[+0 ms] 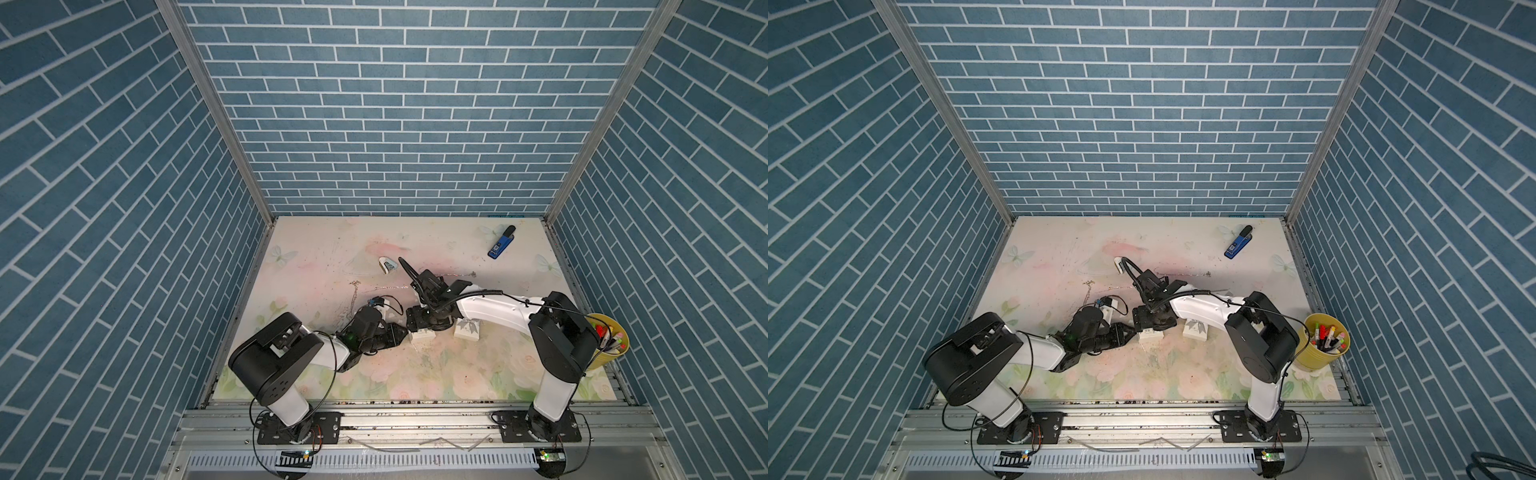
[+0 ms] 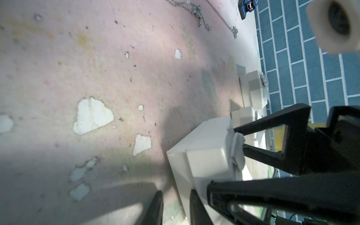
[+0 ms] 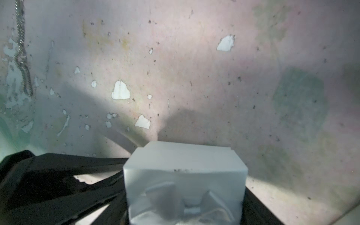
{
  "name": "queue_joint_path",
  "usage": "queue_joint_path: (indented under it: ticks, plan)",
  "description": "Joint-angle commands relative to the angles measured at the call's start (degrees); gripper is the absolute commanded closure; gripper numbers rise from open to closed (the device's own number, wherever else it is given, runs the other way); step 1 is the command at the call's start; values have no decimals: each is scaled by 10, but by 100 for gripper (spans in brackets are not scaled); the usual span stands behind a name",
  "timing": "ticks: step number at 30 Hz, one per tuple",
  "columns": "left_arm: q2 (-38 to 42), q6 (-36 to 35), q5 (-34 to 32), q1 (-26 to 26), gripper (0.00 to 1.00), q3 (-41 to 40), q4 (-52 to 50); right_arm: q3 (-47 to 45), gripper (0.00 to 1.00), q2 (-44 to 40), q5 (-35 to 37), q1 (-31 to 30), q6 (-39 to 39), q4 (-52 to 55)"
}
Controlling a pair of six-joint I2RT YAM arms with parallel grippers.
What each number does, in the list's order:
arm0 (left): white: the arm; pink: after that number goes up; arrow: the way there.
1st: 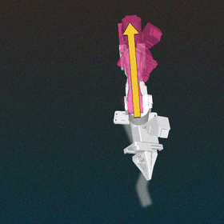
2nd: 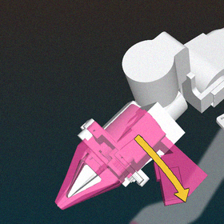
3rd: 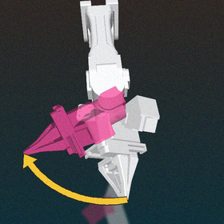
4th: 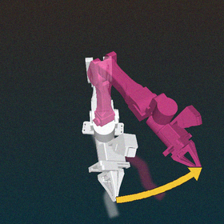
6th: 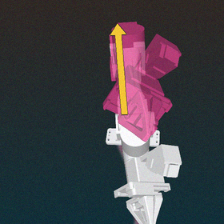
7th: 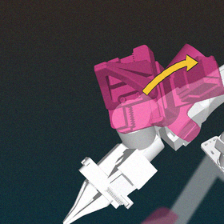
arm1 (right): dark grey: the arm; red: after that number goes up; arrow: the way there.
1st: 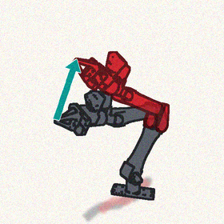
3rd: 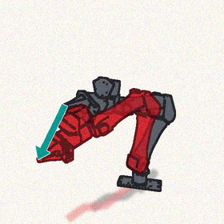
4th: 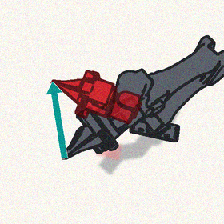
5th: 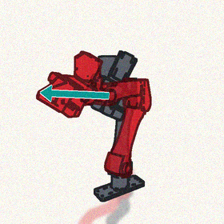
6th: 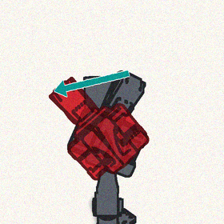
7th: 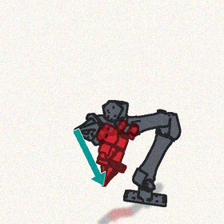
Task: Take the necklace out of the lift-off lid jewelry box
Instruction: Close the lid on the jewelry box.
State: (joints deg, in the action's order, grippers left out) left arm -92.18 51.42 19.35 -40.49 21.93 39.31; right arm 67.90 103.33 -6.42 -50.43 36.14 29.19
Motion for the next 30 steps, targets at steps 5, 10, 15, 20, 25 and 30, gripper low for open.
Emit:
queue_joint_path:
  ticks: [5,10,15,20,25,30]
  plan:
    - [70,-27,10,30,68,-4,-106,5,16,-49,-5,14,13,33]
    - [117,-41,12,49,63,-5,-159,0,15,-65,-36,20,10,28]
    - [158,-54,16,49,55,14,-213,-11,16,-94,-36,29,10,25]
    - [172,-53,20,41,51,24,-219,-53,23,-116,-52,53,20,0]
    - [151,-54,25,27,50,41,-210,-77,29,-114,-62,63,25,-18]
    - [112,-48,28,11,50,60,-189,-82,31,-97,-70,62,22,-31]
